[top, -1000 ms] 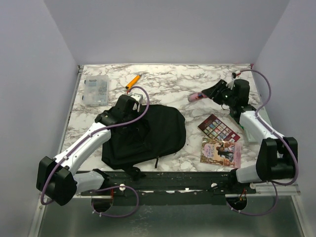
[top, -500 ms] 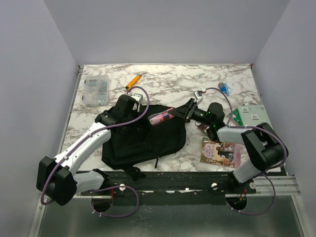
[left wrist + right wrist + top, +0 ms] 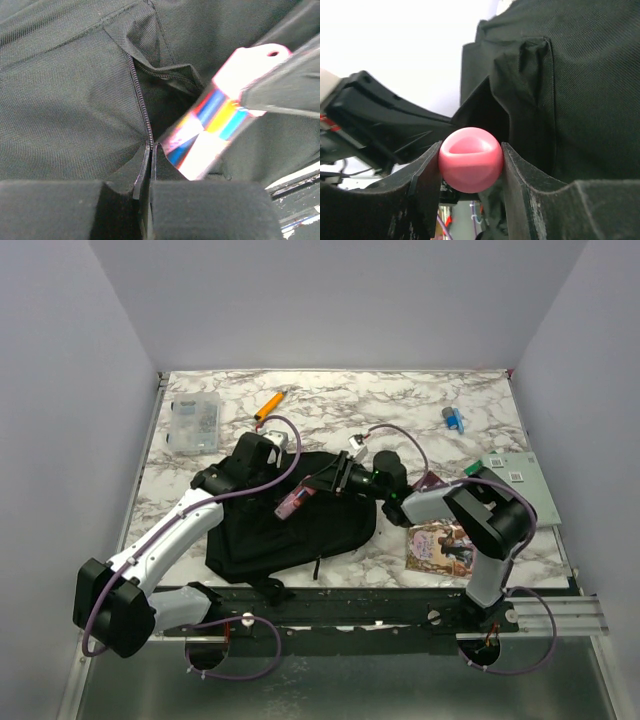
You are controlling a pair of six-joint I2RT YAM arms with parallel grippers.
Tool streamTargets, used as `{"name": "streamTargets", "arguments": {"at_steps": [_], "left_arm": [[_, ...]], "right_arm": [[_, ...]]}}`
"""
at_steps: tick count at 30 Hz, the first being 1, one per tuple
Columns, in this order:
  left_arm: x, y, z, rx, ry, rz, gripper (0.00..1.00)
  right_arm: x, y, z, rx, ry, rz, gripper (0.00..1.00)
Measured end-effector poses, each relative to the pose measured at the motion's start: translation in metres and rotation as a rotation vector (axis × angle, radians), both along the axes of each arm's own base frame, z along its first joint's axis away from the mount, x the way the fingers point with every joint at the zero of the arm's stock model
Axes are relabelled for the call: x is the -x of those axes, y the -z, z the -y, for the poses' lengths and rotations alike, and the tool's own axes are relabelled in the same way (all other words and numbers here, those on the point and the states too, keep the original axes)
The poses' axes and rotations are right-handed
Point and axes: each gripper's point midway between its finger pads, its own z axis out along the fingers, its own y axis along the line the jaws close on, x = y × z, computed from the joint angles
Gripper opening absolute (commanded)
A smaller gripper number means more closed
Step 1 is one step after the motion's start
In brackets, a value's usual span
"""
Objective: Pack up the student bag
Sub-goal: Place the stationery in the student bag.
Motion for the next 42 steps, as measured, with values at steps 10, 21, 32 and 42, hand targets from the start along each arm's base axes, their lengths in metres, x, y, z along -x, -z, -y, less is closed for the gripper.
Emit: {"name": "streamTargets", "arguments": {"at_steps": [10,21,32,42], "left_arm": [[0.002,-0.002,0.000,0.006,0.004,0.001,0.00],[0.002,-0.002,0.000,0.007,0.004,0.001,0.00],[0.003,-0.003,0.000,0.008,0.006,0.001,0.00],[0.003,-0.004,0.000,0.012,0.007,0.005,0.00]], "right_arm": [[0.014,0.033,-0.022,0.140,-0.090,-0.039,0.16],[0.032,0.032,-0.042,0.215,-0.176,0.043,0.53],[0.035,0.031,-0.038,0.249,-0.186,0.077,0.71],[0.027,0.026,-0.030,0.289,-0.130,0.095,0.55]]}}
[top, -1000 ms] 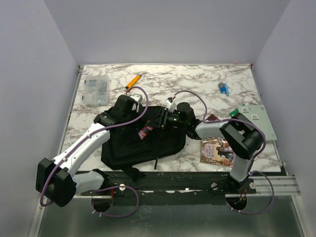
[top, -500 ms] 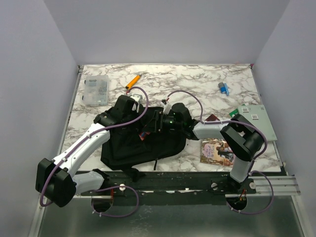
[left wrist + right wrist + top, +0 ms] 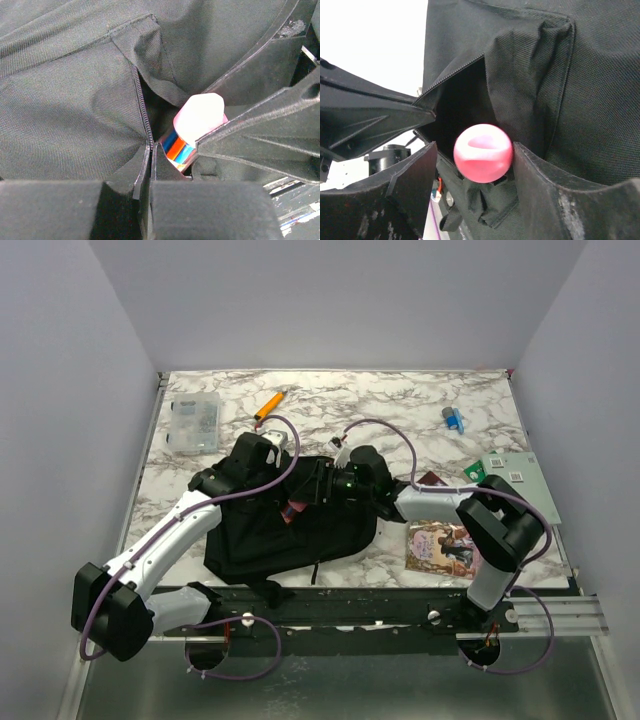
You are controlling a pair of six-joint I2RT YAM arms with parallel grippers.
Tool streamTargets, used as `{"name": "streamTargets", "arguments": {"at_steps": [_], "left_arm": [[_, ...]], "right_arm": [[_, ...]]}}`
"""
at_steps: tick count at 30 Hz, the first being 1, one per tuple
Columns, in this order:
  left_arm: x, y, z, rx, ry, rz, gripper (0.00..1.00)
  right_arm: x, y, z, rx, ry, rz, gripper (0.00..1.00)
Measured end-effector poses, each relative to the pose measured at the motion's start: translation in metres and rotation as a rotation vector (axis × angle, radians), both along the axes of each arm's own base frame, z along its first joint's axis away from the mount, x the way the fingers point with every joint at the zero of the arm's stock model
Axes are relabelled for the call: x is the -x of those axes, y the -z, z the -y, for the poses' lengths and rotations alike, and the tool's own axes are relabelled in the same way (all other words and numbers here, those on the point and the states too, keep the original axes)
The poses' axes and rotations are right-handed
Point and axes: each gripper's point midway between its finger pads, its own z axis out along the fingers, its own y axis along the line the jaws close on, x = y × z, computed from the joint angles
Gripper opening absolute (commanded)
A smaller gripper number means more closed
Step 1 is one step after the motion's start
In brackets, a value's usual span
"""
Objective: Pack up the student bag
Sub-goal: Place the stationery in the student bag.
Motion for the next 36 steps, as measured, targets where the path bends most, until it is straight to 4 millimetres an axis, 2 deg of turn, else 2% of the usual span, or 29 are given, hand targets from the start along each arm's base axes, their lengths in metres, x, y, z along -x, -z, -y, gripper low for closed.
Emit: {"name": "streamTargets", "arguments": {"at_steps": [3,6,9,13,17,23,30,36], "left_arm": [[0.000,-0.001,0.000,0.002,0.000,0.002,0.00],[0.000,-0.001,0.000,0.002,0.001,0.002,0.00],[0.001,-0.001,0.000,0.002,0.002,-0.001,0.00],[0.001,-0.001,0.000,0.003,0.003,-0.002,0.00],[0.002,0.000,0.000,0.003,0.005,-0.006,0.00],[0.002,0.000,0.000,0.004,0.005,-0.004,0.00],[0.002,0.000,0.001,0.004,0.005,-0.003,0.00],[0.001,-0.001,0.001,0.005,0.005,-0.002,0.00]], "right_arm": [[-0.003,0.002,0.000,0.010,0.004,0.004,0.33],[-0.004,0.007,-0.004,0.002,-0.001,-0.016,0.30],[-0.001,0.015,-0.012,-0.004,-0.015,-0.038,0.31],[0.010,0.014,-0.033,-0.015,-0.071,-0.037,0.35],[0.020,0.014,-0.042,-0.014,-0.104,-0.034,0.50],[0.017,0.016,-0.036,0.037,-0.102,-0.022,0.67],[0.015,0.002,-0.027,0.046,-0.089,0.011,0.68],[0.016,0.009,-0.026,0.054,-0.090,-0.006,0.62]]}}
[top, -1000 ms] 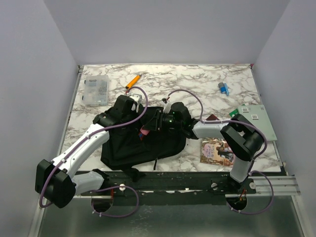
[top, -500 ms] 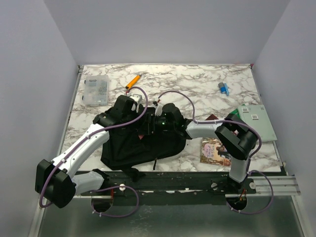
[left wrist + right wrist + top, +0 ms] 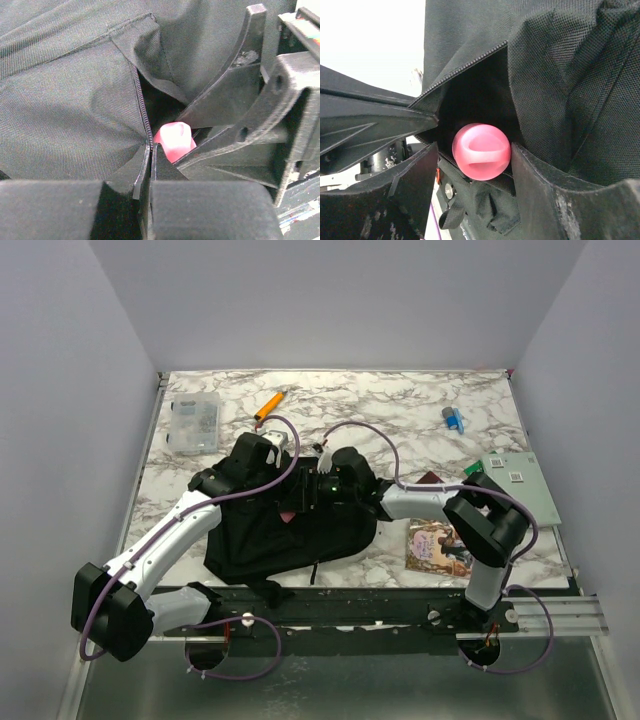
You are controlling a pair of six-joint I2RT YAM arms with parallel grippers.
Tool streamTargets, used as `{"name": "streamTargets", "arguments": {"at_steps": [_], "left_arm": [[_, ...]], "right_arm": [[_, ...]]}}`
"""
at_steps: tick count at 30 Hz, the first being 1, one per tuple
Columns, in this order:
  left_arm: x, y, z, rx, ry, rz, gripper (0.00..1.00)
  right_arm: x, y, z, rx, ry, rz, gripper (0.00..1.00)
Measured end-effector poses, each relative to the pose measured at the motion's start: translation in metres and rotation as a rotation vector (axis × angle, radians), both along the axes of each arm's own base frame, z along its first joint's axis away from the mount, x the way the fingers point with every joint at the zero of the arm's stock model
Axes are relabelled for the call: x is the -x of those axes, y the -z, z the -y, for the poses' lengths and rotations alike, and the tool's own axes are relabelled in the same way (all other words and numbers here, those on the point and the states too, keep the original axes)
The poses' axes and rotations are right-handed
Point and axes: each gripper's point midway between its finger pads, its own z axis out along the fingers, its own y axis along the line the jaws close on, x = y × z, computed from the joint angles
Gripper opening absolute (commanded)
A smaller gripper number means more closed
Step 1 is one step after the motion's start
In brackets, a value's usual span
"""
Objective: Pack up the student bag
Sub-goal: Place the stationery in the student bag.
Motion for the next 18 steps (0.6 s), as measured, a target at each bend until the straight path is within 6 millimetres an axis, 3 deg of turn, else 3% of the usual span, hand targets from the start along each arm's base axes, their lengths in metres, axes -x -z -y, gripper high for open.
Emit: {"name": "streamTargets", "arguments": {"at_steps": [5,10,15,18], "left_arm": [[0.000,0.000,0.000,-0.001,0.000,-0.002,0.00],[0.001,0.001,-0.001,-0.003,0.000,-0.004,0.00],[0.000,0.000,0.000,0.002,0.001,0.000,0.00],[0.000,0.000,0.001,0.003,0.003,-0.003,0.00]], "right_arm": [[0.005,0.011,-0.007,0.028,-0.027,-0.013,0.66],[0.000,0.015,-0.002,0.066,-0.029,-0.001,0.82],[-0.005,0.003,0.006,0.072,-0.016,0.027,0.81],[-0.005,0.000,0.005,0.061,-0.014,0.029,0.64]]}}
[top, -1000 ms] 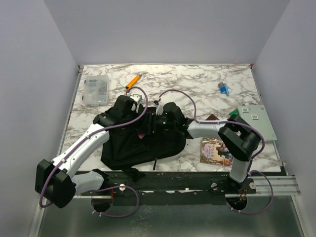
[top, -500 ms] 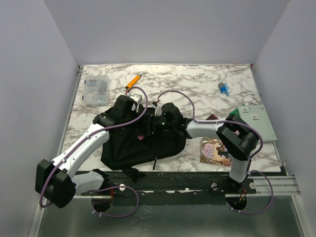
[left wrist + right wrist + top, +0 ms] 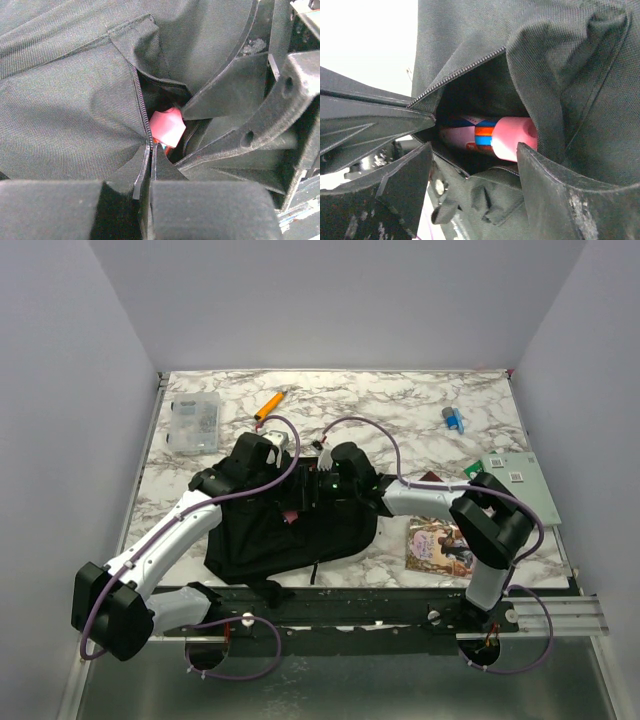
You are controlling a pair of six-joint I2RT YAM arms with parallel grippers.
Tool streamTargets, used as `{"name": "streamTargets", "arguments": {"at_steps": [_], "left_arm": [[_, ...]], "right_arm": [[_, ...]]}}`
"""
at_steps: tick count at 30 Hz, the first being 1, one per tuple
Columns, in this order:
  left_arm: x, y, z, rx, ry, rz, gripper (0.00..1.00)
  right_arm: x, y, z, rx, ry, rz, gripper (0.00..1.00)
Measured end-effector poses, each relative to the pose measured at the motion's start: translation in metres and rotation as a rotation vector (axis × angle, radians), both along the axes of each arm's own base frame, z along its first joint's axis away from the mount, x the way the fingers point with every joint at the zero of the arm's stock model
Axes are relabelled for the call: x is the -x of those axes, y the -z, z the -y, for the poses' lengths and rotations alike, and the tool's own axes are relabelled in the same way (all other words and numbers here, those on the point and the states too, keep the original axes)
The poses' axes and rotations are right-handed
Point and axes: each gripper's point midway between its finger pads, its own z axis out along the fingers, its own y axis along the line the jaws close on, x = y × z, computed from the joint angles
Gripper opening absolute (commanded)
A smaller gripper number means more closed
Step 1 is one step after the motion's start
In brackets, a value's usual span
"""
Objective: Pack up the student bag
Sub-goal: Place the stationery in the student bag, then pick up the stationery from the center of the board.
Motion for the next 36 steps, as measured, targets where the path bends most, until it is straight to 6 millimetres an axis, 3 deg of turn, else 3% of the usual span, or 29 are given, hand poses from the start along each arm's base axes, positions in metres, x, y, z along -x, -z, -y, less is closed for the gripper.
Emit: {"name": "streamTargets", "arguments": {"at_steps": [6,9,18,23,26,29,33,36], "left_arm": [[0.000,0.000,0.000,0.000,0.001,-0.002,0.00],[0.000,0.000,0.000,0.000,0.001,-0.001,0.00],[0.000,0.001,0.000,-0.001,0.001,-0.003,0.00],[0.000,0.001,0.000,-0.001,0.001,-0.003,0.00],[0.000,0.001,0.000,-0.001,0.001,-0.003,0.00],[0.000,0.001,0.000,0.000,0.002,-0.003,0.00],[0.000,0.001,0.000,0.000,0.002,-0.003,0.00],[0.000,0.001,0.000,0.000,0.002,-0.004,0.00]], "right_arm": [[0.005,0.008,0.000,0.030,0.003,-0.005,0.39],[0.011,0.010,-0.003,0.028,-0.013,-0.018,0.35],[0.013,0.015,0.000,0.060,-0.018,-0.010,0.36],[-0.010,-0.013,0.019,0.101,0.046,0.082,0.40],[-0.046,-0.041,0.048,0.125,0.161,0.169,0.44],[-0.103,-0.063,0.108,0.171,0.361,0.252,0.48],[-0.169,-0.062,0.201,0.329,0.628,0.302,0.51],[-0.203,-0.052,0.261,0.466,0.776,0.311,0.51]]}}
